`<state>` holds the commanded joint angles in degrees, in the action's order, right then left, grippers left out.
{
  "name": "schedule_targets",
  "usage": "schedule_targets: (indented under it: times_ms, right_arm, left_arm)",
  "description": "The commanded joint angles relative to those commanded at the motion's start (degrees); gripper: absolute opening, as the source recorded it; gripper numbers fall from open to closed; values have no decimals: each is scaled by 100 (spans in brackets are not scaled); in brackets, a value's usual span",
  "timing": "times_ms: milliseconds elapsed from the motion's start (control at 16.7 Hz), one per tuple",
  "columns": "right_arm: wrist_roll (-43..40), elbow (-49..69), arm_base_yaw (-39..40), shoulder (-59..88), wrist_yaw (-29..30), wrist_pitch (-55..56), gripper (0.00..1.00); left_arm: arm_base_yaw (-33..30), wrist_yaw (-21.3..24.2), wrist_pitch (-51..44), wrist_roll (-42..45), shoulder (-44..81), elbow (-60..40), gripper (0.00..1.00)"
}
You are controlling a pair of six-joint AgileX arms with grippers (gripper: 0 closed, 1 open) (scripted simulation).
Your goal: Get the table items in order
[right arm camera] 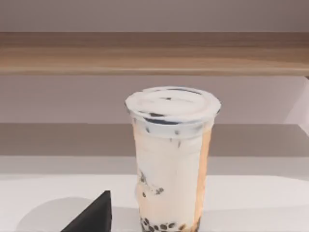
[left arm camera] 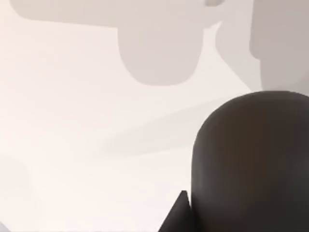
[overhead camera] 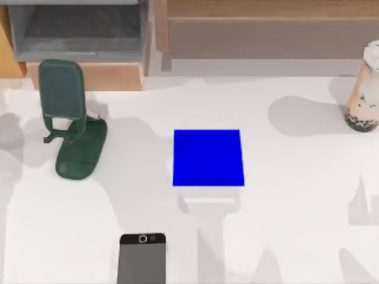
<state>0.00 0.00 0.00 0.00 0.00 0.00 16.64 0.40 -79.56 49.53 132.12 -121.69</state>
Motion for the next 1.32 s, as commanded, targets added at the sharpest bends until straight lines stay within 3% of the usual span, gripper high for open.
schedule_targets:
  times_ms: [240,540,900,1320]
  right_arm:
    - [0,0,0,0,0,0,100]
    - [0,0,0,0,0,0,100]
    - [0,0,0,0,0,0,100]
    - [0,0,0,0,0,0,100]
  left_arm:
    - [-140,81,16,-496,-90,-73,0]
    - [-702,373,68,-2494,-418,-342,0]
    - [-1722,818,114,-6358,-862,-821,0]
    - [-3068,1129,179,-11962,-1013,-1190,0]
